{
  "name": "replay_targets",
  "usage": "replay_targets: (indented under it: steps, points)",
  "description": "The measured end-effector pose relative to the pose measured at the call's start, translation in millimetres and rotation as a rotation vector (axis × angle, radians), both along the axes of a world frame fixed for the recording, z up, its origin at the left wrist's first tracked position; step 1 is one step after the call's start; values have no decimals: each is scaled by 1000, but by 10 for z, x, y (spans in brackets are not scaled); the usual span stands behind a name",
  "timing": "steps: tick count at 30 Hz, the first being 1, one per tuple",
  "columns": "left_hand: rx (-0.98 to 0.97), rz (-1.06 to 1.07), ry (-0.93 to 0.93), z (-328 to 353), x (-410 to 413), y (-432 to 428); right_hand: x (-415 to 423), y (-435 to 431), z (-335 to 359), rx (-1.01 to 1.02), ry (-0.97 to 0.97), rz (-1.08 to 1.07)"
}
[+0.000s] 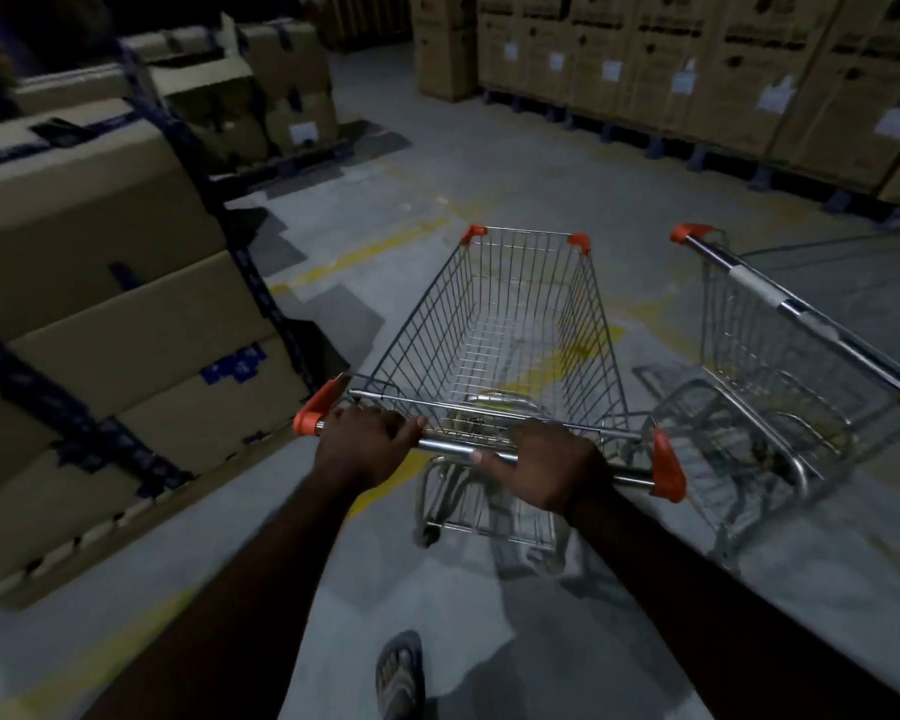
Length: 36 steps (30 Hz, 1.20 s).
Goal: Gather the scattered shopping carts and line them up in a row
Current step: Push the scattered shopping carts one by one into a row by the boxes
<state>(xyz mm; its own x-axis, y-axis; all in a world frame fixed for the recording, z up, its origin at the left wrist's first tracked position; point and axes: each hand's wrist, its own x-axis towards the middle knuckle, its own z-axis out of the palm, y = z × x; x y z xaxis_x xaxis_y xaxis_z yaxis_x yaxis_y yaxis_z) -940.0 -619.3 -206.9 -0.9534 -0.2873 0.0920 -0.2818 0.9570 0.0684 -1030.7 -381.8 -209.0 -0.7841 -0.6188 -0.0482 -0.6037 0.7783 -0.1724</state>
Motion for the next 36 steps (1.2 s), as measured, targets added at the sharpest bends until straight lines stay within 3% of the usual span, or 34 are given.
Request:
replay_targets:
  steps: [7, 15, 28, 36]
  points:
    - [8, 167, -110, 122, 517, 565, 82, 367, 47, 73, -57, 136]
    - [318, 382, -370, 365, 971, 988, 331, 684, 154, 124, -97, 257]
    - [452, 570, -429, 398, 2193, 2042, 1078, 1359, 141, 194, -90, 466]
    - [758, 728, -467, 519, 2708, 2590, 1380, 1593, 149, 157, -69, 599]
